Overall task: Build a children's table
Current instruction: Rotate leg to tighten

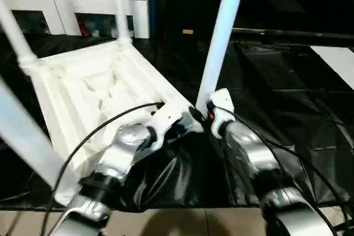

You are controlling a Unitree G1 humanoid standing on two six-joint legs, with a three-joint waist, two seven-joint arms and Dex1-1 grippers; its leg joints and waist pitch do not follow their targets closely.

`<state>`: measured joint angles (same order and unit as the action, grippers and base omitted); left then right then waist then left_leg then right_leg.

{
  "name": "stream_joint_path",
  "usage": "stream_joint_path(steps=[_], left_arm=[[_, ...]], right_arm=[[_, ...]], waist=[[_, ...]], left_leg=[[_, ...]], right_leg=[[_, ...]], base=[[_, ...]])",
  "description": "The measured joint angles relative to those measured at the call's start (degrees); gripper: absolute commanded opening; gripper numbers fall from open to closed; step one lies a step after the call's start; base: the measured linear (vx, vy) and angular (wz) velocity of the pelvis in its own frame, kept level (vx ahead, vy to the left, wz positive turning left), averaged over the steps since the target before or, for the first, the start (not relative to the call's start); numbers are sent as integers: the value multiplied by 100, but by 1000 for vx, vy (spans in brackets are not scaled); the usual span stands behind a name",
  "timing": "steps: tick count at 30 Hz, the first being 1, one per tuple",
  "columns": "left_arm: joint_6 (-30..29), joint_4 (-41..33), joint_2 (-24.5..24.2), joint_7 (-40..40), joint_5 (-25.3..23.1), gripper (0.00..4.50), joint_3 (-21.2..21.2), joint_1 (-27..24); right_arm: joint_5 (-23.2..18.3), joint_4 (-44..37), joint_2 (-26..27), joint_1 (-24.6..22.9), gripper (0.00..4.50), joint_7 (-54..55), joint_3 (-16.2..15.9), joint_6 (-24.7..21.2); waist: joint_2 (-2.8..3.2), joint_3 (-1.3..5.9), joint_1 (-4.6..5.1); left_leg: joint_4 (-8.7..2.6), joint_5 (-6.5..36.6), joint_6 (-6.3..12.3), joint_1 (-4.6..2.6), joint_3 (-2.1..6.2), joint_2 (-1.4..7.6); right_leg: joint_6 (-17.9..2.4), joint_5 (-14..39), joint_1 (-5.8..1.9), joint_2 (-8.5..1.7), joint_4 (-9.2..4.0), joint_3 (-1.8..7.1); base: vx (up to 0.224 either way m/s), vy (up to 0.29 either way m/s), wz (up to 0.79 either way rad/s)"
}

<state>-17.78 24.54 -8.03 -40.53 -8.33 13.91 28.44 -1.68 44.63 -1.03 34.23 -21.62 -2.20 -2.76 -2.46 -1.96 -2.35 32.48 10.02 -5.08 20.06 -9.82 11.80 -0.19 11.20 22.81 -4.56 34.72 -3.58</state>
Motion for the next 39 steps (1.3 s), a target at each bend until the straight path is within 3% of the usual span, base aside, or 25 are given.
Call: stream_joint_path(steps=[8,14,17,27,39], left_arm=[[18,-219,-161,-287,49,0,20,-98],[344,-376,-568,-1010,276,0,99,-201],[500,-401,-743,-1336,363,0,99,-222],[947,-467,-1313,-2525,764,0,174,-342],[1055,-428,-1460,-2930,888,0,206,-346]], right_arm=[[20,1,-125,-32,331,-559,-94,177],[77,-258,-682,-247,331,-1739,-490,453],[61,-354,-859,-330,331,-2234,-534,485],[-353,-1002,-1570,-692,331,-4125,-835,502],[-682,-1322,-1761,-744,244,-4774,-846,216]], waist=[[-16,4,4],[-12,5,-123],[-9,2,-149],[-9,-10,-277],[-13,-13,-304]], left_leg=[[-11,0,-1,16,-1,3],[-44,0,-1,21,-2,13],[-33,-1,-1,29,-3,14],[-12,2,3,44,-8,14],[-6,1,2,47,-8,15]], right_leg=[[-1,-4,3,1,6,-2],[-24,-13,25,12,23,-9],[-30,-8,33,12,22,-11],[-31,-7,32,5,16,-6],[-31,-7,30,5,20,-7]], base=[[0,0,0],[0,0,0],[0,0,0],[0,0,0],[0,0,0]])
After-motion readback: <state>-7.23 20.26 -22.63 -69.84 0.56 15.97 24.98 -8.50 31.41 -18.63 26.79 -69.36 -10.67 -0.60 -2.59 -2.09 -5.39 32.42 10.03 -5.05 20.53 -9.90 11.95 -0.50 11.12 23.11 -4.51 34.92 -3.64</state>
